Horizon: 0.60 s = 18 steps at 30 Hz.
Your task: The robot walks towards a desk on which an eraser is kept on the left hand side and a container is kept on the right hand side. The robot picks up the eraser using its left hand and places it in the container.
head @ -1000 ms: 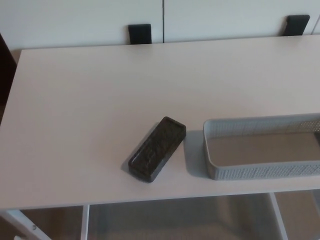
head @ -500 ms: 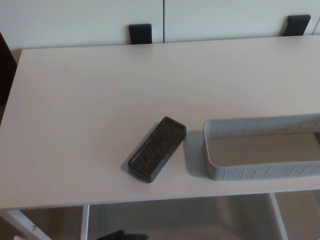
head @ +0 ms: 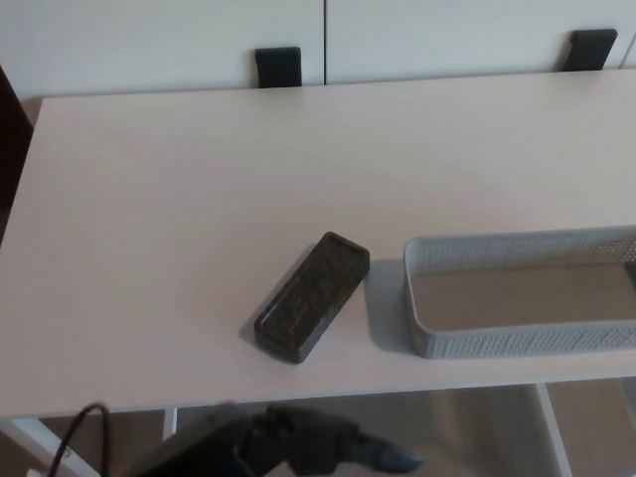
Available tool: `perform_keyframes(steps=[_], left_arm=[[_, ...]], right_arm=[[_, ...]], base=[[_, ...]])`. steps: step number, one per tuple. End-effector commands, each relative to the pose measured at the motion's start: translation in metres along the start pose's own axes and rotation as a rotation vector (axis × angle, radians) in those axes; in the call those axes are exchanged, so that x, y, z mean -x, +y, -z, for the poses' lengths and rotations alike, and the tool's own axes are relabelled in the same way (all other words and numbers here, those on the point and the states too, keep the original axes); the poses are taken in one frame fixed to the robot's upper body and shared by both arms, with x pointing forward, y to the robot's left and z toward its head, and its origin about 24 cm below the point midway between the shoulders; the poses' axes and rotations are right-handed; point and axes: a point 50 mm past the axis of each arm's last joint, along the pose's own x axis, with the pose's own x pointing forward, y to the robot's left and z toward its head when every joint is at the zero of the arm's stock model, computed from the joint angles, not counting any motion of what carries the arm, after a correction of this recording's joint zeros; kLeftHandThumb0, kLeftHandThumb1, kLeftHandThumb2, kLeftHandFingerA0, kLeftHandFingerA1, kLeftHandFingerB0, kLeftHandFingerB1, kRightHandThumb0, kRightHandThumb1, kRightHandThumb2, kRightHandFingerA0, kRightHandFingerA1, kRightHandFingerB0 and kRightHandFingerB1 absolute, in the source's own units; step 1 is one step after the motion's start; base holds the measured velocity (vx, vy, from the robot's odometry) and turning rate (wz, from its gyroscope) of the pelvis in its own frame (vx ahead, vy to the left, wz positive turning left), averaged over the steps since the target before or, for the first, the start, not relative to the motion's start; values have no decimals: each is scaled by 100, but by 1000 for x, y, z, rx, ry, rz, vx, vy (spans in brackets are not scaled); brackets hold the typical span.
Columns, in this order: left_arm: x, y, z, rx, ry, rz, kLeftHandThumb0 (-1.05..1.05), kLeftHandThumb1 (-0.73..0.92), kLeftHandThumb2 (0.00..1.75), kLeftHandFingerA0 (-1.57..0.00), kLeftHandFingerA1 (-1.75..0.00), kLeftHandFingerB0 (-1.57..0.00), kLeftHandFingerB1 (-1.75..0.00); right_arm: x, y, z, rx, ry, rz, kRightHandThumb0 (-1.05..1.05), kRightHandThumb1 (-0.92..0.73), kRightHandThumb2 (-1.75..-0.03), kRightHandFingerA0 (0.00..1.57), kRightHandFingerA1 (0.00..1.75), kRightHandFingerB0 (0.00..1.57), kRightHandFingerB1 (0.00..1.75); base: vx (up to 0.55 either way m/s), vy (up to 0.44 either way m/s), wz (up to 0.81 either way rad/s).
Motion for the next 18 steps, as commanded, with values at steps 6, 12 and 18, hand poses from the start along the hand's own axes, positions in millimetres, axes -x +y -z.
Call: perform_keyframes(steps=[6,12,18], left_arm=[[-47,78,-16,-318,88,-451,-31,50,56,-7,-53,-15,-43],[-57,91,37,-441,393,-479,-47,41,65,0,-8,-1,-31],[-54,87,62,-483,533,-454,-45,38,59,0,0,0,-10]], right_arm=[[5,-7,1,108,21,-27,-25,-46,-54,67,49,57,42],[3,-6,-2,127,18,-37,-23,-47,-54,66,48,57,42],[1,-6,-5,157,20,-51,-26,-46,-54,65,47,57,41]], base=[[0,0,0],[0,0,0],[0,0,0]])
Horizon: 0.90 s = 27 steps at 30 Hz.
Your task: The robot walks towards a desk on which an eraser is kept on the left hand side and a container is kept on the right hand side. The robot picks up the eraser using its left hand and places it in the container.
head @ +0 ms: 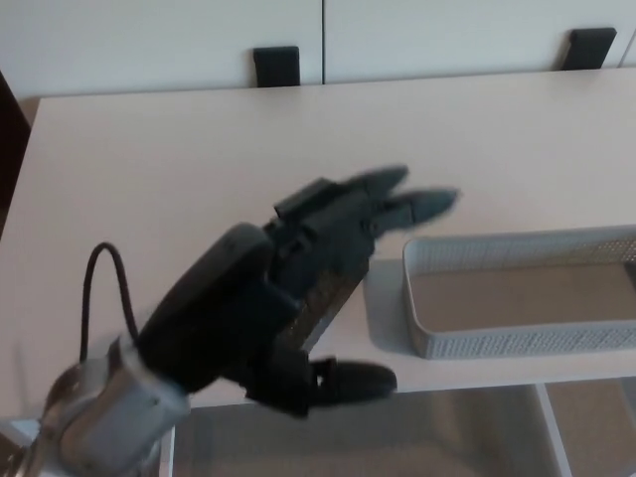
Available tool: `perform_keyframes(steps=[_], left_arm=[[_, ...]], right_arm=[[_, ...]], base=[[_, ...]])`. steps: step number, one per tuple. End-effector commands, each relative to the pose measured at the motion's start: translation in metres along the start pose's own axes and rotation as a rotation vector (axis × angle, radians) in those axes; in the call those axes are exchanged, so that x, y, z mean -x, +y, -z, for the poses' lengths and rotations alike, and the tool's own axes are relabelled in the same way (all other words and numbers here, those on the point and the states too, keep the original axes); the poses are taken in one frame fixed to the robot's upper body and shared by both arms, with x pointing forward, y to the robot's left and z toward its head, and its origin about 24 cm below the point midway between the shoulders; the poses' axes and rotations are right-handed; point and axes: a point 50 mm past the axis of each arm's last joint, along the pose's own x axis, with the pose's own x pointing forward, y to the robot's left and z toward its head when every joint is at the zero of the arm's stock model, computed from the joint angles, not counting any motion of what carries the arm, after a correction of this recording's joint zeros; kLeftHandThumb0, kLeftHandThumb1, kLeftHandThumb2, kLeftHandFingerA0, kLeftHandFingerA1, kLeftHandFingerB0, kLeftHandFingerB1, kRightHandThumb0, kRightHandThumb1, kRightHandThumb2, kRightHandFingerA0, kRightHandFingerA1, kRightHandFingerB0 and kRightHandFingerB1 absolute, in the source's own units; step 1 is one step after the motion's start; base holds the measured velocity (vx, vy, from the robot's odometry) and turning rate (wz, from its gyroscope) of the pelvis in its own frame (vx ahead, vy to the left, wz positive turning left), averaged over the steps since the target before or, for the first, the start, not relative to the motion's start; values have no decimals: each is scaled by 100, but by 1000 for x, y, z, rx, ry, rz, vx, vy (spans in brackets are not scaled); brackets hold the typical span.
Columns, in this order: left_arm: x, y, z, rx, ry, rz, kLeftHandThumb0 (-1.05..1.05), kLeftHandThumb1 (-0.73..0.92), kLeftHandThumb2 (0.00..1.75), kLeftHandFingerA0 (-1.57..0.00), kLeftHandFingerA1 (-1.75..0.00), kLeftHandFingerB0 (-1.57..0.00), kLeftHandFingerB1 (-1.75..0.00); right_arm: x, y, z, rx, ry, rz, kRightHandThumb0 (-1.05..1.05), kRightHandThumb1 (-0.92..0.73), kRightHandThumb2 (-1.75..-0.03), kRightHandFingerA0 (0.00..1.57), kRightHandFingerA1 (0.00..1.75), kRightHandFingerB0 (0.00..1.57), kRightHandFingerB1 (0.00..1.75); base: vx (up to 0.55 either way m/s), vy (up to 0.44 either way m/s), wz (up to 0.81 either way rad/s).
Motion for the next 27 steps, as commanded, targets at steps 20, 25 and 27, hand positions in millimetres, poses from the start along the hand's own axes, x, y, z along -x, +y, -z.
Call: perform_keyframes(steps=[20,25,27], left_arm=[[4,-42,104,-383,787,33,-62,25,64,0,-11,-2,-15],[5,-54,107,-377,818,41,-58,23,64,0,-13,-3,-21],[5,-56,108,-395,819,40,-62,31,50,0,-16,0,-31]], right_arm=[[0,-10,-11,180,2,-43,-26,-46,-53,66,47,57,41],[0,-9,-12,177,2,-48,-24,-45,-53,65,48,57,42],[-1,-9,-12,182,0,-51,-24,-45,-53,65,48,57,42]], base=[[0,0,0],[0,0,0],[0,0,0]])
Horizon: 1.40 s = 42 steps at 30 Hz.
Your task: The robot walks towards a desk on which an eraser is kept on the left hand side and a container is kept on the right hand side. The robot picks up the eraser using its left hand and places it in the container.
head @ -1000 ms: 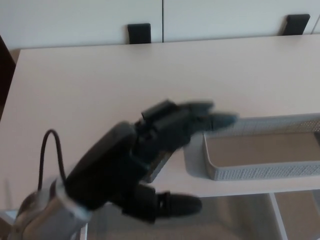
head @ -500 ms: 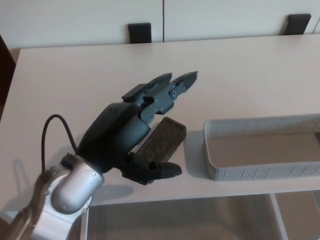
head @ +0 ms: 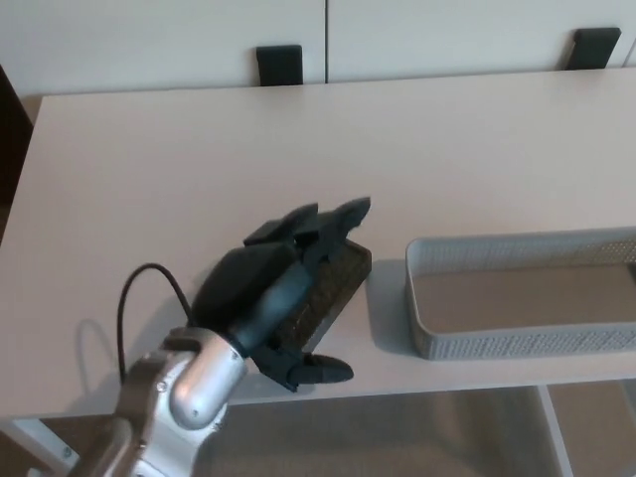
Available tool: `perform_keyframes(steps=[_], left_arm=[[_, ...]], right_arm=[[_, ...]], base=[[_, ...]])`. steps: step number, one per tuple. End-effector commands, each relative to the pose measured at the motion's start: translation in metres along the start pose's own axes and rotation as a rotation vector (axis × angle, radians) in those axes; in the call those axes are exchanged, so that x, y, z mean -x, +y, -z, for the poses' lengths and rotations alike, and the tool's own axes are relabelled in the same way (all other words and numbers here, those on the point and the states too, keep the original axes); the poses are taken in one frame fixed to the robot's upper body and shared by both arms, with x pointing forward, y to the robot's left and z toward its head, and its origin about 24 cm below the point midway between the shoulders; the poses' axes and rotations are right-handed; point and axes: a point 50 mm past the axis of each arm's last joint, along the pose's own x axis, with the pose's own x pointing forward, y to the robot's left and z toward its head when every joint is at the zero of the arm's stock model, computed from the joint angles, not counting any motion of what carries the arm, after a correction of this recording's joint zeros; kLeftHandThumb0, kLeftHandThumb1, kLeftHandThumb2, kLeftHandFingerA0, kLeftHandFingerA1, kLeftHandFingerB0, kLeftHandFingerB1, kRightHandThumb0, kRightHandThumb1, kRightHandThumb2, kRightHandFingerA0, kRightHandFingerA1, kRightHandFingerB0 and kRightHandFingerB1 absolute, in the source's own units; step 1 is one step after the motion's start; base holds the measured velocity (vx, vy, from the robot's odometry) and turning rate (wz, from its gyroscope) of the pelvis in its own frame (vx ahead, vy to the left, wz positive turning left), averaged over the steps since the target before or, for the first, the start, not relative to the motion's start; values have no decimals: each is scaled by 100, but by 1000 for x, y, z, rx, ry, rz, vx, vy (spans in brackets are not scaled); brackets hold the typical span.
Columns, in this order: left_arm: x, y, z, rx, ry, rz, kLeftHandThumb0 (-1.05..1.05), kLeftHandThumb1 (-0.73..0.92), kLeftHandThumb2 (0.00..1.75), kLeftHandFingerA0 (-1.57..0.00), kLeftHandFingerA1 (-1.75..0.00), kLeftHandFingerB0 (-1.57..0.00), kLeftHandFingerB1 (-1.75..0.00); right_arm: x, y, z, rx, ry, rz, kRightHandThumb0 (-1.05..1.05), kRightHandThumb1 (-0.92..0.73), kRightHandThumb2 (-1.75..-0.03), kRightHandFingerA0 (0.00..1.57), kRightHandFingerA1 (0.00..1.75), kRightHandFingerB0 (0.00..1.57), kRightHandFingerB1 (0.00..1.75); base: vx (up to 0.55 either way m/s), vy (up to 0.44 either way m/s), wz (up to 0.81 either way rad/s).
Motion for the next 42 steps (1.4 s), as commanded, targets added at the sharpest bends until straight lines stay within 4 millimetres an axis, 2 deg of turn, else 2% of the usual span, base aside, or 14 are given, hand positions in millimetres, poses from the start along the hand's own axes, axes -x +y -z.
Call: perform_keyframes(steps=[1,5,6,14,15,16,17,18,31,35,38,42], left_arm=[[-3,-12,26,-196,277,-83,-60,24,64,0,-12,-1,-18],[-3,-14,27,-208,296,-80,-61,26,64,0,-10,-2,-18],[-3,-16,28,-223,300,-82,-51,32,78,0,-31,0,-25],[-1,-16,32,-270,319,-101,-49,30,77,0,-32,0,-27],[-1,-15,33,-279,318,-109,-58,25,66,0,-18,-1,-23],[0,-15,33,-293,317,-117,-63,32,57,0,-16,0,-28],[0,-14,33,-301,317,-124,-64,32,56,0,-16,0,-29],[1,-14,33,-310,316,-127,-52,33,78,0,-29,0,-26],[0,-17,29,-359,288,-142,-61,41,79,0,-19,0,-14],[0,-20,28,-334,278,-135,-60,40,79,0,-20,0,-18],[-2,-24,28,-356,292,-102,-68,44,79,0,-13,0,-8],[-7,-27,28,-340,303,-84,-65,44,79,0,-14,0,-6]], right_arm=[[3,-9,-3,87,12,-17,-24,-45,-53,65,48,57,42],[4,-9,-1,97,18,-20,-26,-45,-54,65,48,57,42],[4,-9,-1,108,24,-20,-27,-46,-54,65,48,57,41],[5,-8,0,143,29,-33,-29,-46,-54,64,47,59,41],[5,-7,0,155,26,-34,-29,-46,-53,65,47,60,42],[5,-7,0,164,29,-35,-29,-46,-54,66,47,60,42],[6,-7,0,169,32,-38,-30,-46,-54,66,46,60,41],[7,-6,0,170,34,-41,-29,-46,-54,65,46,60,41],[7,-8,1,187,39,-52,-31,-46,-54,66,46,60,41],[6,-7,-1,200,35,-56,-31,-46,-54,66,46,60,41],[6,-7,0,198,35,-63,-31,-46,-54,66,46,60,41],[6,-8,-2,217,42,-64,-33,-47,-54,66,45,59,40]], base=[[0,0,0],[0,0,0],[0,0,0],[0,0,0],[0,0,0],[0,0,0],[0,0,0],[0,0,0],[0,0,0],[0,0,0],[0,0,0],[0,0,0]])
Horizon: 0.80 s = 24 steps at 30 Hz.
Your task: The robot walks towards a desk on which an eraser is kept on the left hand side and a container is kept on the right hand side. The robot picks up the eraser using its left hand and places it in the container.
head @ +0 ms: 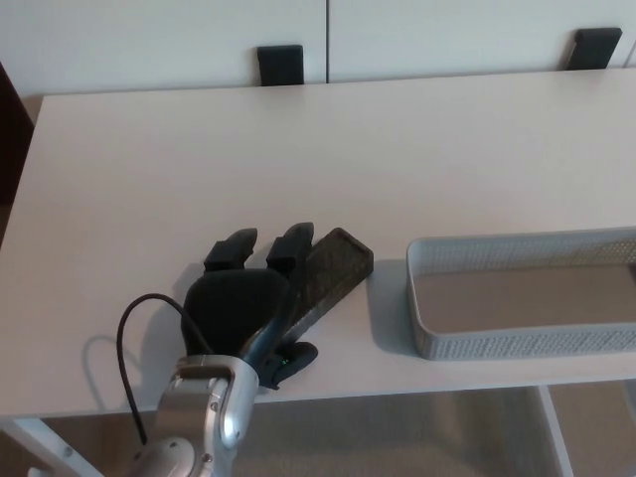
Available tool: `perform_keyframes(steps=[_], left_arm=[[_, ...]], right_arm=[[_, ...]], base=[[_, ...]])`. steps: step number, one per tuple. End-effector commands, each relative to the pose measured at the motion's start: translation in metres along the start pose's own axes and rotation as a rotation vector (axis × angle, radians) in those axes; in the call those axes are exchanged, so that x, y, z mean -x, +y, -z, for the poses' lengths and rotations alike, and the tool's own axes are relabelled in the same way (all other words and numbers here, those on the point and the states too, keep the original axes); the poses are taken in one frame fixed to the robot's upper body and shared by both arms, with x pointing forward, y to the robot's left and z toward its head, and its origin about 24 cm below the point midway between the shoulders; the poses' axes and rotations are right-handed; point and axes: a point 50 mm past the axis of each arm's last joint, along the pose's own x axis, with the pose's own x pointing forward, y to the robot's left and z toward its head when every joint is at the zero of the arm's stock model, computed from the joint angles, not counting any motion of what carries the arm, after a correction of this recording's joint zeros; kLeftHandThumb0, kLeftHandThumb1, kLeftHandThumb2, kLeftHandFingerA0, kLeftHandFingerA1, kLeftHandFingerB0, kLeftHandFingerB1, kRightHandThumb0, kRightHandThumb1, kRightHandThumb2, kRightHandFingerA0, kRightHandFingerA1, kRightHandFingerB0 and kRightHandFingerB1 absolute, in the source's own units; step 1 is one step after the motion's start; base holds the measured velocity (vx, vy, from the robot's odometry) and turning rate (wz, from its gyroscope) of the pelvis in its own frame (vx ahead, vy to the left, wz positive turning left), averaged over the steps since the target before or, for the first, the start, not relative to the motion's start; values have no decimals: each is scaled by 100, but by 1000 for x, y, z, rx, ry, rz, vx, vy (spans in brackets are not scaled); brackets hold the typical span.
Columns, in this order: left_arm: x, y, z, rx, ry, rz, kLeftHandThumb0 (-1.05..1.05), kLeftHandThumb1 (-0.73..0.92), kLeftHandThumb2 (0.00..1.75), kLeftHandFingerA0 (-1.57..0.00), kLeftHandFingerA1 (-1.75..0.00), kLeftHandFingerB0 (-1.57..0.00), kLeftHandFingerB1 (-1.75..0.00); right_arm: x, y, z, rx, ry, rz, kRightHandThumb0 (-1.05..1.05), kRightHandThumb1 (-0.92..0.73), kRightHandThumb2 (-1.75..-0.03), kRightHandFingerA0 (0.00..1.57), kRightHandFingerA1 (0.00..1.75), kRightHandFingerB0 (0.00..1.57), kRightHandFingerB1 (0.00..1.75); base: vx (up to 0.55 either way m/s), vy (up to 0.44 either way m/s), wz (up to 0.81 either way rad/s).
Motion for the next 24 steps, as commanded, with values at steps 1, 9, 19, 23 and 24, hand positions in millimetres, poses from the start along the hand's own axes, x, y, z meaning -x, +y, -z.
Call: perform_keyframes(steps=[1,9,19,23,24], left_arm=[[-3,-6,4,-25,37,26,-64,44,79,0,-15,0,-8],[-9,-17,4,-44,59,46,-58,39,81,0,-25,0,-20],[-15,-20,9,-39,84,51,-59,38,79,0,-27,0,-19],[-16,-18,10,-44,95,53,-62,42,79,0,-20,0,-12],[-17,-18,10,-42,96,51,-62,41,79,0,-21,0,-13]], right_arm=[[2,-4,1,40,13,-11,-32,-47,-54,66,46,60,40],[0,-4,-2,50,3,-24,-39,-39,-70,61,56,52,49],[2,-5,-4,98,12,-33,-41,-40,-71,61,56,52,49],[2,-5,-5,97,7,-35,-41,-40,-71,61,56,52,49],[2,-5,-5,98,10,-34,-41,-40,-71,61,56,52,49]], base=[[0,0,0],[0,0,0],[0,0,0],[0,0,0],[0,0,0]])
